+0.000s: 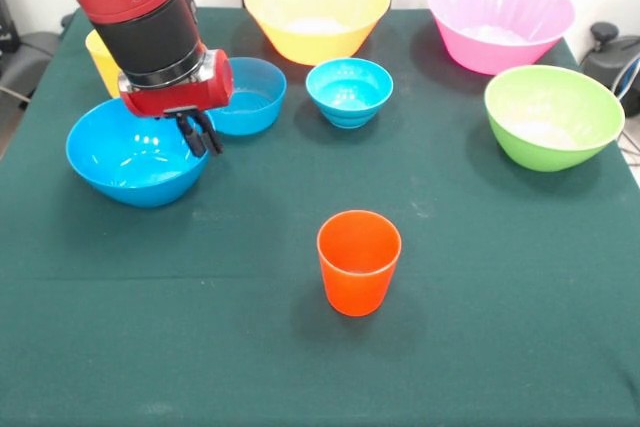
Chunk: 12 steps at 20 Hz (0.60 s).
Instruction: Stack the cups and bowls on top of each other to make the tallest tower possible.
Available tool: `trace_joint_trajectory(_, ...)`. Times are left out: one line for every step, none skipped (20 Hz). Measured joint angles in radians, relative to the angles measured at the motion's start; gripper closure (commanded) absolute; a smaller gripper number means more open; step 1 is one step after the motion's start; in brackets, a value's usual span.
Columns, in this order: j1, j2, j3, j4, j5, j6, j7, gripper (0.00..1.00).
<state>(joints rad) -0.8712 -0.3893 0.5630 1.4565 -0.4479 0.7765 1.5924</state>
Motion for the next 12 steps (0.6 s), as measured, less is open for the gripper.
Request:
trace_joint_trajectory(0.000, 0.000, 0.001, 0.000, -0.003, 0.000, 0.000, 1.00)
trace_joint_trajectory(0.000, -0.001, 0.003, 0.000, -0.006, 0.000, 0.000, 1.00)
trace_joint_trajectory(0.000, -0.002, 0.005, 0.000, -0.009, 0.000, 0.000, 1.00)
trace_joint_trajectory(0.000, -0.002, 0.006, 0.000, -0.011, 0.000, 0.000, 1.00)
trace_joint_trajectory(0.001, -0.003, 0.007, 0.000, -0.016, 0.000, 0.000, 1.00)
trace_joint_trajectory(0.002, -0.004, 0.007, 0.000, -0.018, 0.000, 0.000, 1.00)
trace_joint_trajectory(0.003, -0.004, 0.007, 0.000, -0.021, 0.000, 0.000, 1.00)
trace_joint_trajectory(0.004, -0.005, 0.007, 0.000, -0.023, 0.000, 0.000, 1.00)
trace_joint_trajectory(0.007, -0.006, 0.007, 0.000, -0.027, 0.000, 0.000, 1.00)
trace_joint_trajectory(0.013, -0.008, 0.007, 0.000, -0.033, 0.000, 0.000, 1.00)
trace_joint_trajectory(0.017, -0.011, 0.007, 0.001, -0.037, 0.000, 0.000, 1.00)
trace_joint_trajectory(0.020, -0.013, 0.007, 0.002, -0.039, 0.000, 0.000, 1.00)
